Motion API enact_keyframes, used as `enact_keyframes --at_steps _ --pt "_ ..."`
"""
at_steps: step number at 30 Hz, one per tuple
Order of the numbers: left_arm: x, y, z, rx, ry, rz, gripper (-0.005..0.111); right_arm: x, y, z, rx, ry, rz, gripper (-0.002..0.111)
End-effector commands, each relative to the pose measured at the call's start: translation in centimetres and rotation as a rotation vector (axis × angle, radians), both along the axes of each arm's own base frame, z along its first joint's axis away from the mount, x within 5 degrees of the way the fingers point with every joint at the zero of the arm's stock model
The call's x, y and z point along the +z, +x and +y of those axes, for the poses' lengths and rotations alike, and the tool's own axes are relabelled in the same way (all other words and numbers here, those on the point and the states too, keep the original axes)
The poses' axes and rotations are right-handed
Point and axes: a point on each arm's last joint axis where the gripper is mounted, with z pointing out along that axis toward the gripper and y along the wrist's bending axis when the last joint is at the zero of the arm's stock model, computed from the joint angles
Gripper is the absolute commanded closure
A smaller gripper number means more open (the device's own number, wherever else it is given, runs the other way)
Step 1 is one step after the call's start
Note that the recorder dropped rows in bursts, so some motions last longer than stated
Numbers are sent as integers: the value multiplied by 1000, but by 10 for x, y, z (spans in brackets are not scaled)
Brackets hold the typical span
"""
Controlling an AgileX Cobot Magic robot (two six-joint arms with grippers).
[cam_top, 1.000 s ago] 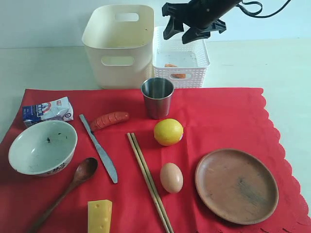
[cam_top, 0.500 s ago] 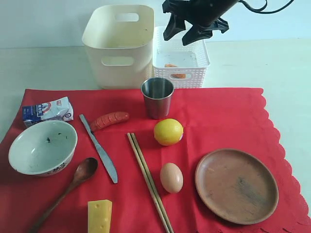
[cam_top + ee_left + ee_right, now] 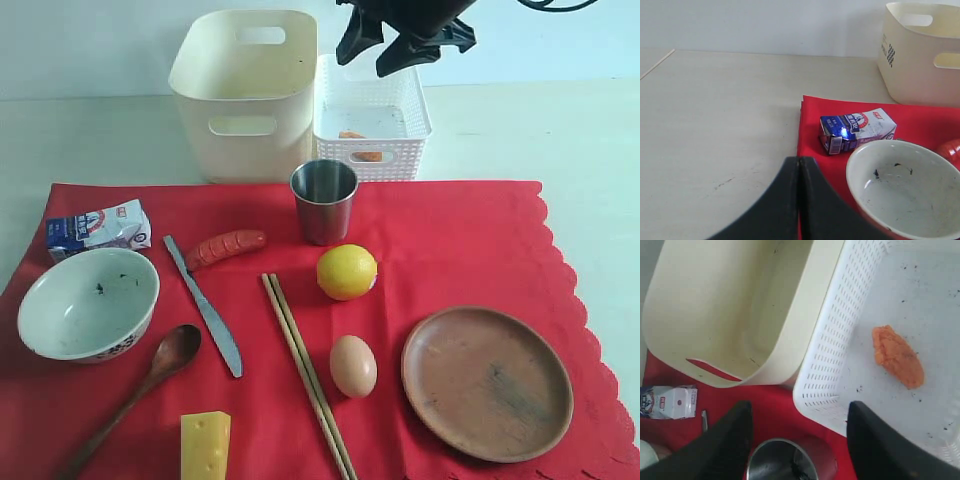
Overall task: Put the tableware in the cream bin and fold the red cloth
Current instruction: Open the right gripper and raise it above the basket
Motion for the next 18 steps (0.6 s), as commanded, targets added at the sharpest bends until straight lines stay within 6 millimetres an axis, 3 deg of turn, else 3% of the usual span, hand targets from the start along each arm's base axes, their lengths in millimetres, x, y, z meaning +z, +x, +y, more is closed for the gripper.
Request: enact_keyframes --at_steps 1,12,18 --pt "0 0 0 -6 -1 -13 107 18 -7 4 24 4 -43 54" --pt "0 0 0 -6 -1 -11 107 56 -34 51 120 29 -200 55" --pt "-1 0 0 -5 -1 -4 107 75 -57 66 162 -36 -235 56"
